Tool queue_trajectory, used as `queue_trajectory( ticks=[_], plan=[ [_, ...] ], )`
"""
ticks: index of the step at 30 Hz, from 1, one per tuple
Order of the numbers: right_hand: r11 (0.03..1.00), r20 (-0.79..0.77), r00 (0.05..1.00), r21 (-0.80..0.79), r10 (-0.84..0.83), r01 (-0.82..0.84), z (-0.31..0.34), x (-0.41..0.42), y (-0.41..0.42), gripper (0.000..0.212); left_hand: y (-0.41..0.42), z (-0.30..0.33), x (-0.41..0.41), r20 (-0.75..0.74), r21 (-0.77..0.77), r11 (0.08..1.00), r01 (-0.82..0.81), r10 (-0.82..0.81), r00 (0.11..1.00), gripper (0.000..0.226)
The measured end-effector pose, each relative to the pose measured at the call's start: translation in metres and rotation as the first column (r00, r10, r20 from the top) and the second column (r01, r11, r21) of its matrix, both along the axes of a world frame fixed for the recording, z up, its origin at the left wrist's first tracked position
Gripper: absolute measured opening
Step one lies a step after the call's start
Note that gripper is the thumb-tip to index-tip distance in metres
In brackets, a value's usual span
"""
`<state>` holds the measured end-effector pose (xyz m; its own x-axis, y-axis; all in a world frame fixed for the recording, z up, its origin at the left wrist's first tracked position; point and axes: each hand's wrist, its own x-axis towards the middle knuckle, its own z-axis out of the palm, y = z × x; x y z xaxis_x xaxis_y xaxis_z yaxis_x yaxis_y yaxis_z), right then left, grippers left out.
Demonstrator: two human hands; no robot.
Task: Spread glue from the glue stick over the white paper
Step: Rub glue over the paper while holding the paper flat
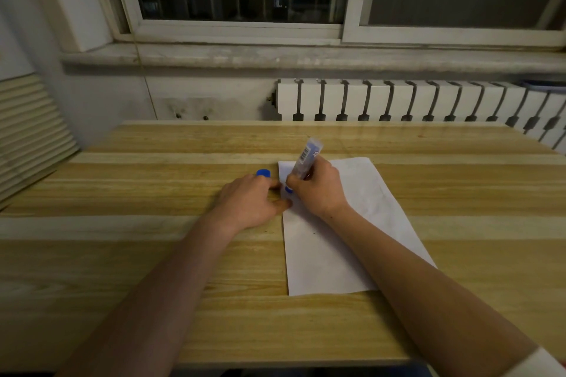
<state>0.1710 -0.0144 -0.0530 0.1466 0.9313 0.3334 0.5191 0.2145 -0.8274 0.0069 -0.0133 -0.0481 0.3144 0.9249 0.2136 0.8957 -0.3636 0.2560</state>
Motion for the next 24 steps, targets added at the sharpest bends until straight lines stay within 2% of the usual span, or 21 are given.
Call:
queue_trajectory(
  ticks=[8, 12, 24],
  plan=[
    [0.999, 0.001, 0.999, -0.008, -0.037, 0.037, -0.001, 0.007, 0.000, 0.019, 0.000, -0.001, -0.001, 0.010, -0.012, 1.000, -0.003, 0.003, 1.000, 0.052],
    [0.998, 0.022, 0.998, -0.009, -0.064, 0.064, 0.001, 0.010, -0.001, 0.027, 0.000, -0.002, -0.001, 0.011, 0.003, 1.000, 0.002, -0.002, 1.000, 0.055],
    [0.990, 0.019, 0.991, -0.033, -0.133, 0.134, 0.003, 0.021, -0.002, 0.025, 0.002, -0.005, 0.000, 0.007, 0.011, 1.000, -0.025, 0.025, 1.000, 0.058]
  ],
)
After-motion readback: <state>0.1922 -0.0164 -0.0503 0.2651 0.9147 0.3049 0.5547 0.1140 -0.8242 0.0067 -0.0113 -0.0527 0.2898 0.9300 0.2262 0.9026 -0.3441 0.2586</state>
